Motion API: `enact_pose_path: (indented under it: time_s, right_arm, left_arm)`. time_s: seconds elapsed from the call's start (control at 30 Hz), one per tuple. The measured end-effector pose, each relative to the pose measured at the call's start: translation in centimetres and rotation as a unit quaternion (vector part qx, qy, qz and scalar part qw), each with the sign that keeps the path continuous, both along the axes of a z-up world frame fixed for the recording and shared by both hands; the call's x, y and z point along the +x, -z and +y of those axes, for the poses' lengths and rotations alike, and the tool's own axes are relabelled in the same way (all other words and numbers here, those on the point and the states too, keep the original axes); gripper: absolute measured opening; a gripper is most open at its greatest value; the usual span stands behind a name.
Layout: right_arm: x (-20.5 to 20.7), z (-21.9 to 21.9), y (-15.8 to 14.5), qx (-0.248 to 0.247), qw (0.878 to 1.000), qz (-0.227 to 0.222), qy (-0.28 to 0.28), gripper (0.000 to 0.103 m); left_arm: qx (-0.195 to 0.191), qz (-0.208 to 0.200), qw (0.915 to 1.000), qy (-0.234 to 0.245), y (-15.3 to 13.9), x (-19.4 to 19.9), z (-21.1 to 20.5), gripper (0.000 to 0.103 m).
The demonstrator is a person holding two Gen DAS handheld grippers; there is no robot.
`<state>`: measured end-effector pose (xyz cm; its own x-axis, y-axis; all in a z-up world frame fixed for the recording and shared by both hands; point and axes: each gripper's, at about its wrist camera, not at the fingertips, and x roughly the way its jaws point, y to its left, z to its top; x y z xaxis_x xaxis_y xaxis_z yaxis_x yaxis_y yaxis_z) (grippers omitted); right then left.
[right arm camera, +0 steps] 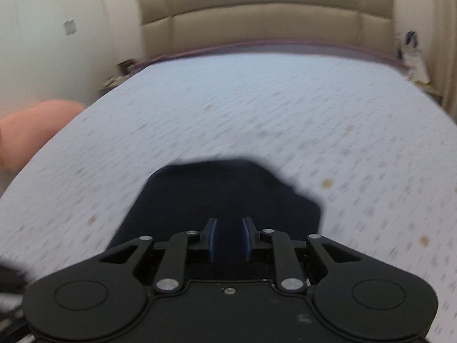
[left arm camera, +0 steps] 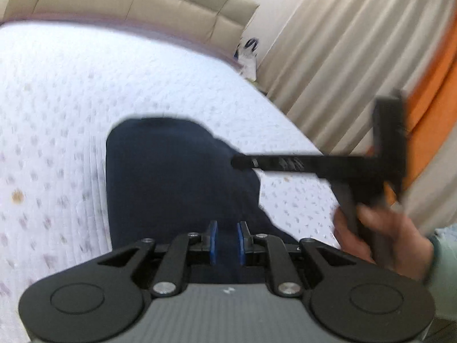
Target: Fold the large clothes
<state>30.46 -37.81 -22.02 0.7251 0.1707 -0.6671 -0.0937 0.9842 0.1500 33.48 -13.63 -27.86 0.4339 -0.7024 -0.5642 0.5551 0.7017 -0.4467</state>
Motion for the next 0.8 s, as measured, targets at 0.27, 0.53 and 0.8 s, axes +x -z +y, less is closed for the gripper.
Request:
enact_pose_path:
  time_s: [0.27, 0.53, 0.8]
  right_arm:
    - [-3.4, -0.6, 6.0, -0.038, 0.992, 0.112, 0.036, 0.013]
    - [-7.6, 1.0, 2.4, -0.034, 0.996, 0.076, 0.015, 0.021]
    - [-8.1, 1.9, 8.1, -0.075, 0.985, 0.155, 0.031, 0.013]
  left_arm:
    - [-0.021, 0.06, 0.9979, -0.008, 2.9, -2.7, 2.0, 0.015]
    - [-0.027, 0.067, 0.9972, -0.021, 1.1, -4.1, 3.9, 0.016]
    - [-0.024, 0.093, 0.9949, -0.029, 4.1, -4.1, 3.2, 0.014]
